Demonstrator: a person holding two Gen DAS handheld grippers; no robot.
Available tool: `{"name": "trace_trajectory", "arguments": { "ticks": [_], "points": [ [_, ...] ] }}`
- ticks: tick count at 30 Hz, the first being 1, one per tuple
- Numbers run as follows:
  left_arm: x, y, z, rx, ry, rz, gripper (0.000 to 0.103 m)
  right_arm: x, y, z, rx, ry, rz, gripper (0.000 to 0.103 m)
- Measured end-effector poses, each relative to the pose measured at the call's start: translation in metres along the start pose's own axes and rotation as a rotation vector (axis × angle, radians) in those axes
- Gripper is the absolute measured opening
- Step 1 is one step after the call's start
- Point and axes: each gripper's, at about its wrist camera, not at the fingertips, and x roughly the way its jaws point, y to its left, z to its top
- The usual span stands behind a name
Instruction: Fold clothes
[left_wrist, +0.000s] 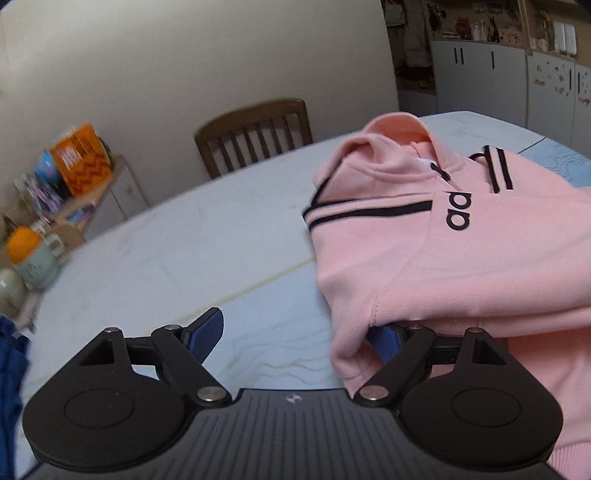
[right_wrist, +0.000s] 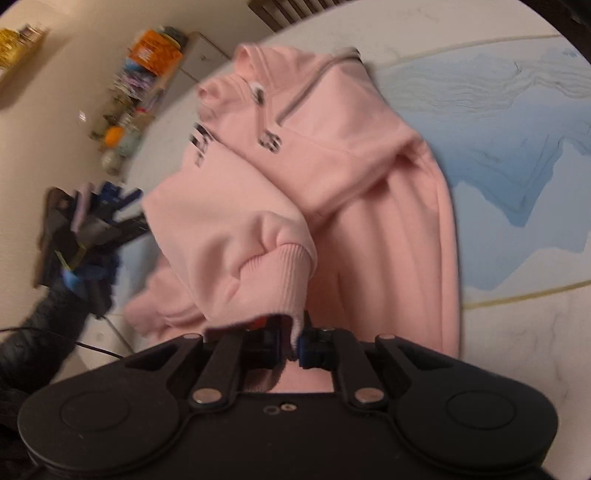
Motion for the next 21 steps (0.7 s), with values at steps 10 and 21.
{"name": "trace_trajectory", "arguments": {
  "ticks": [10,21],
  "points": [
    [-0.021,-0.006,0.016,0.123,-0.037,-0.129,0.084,0.003,0.025,-0.003,-0.258,0.124,-0.207,0.103],
    [-0.03,-0.027,0.047,0.191,-0.078,-0.322,0.074,0.013,0.106,0.008,-0.678,0.056,-0.283,0.103]
  ]
}}
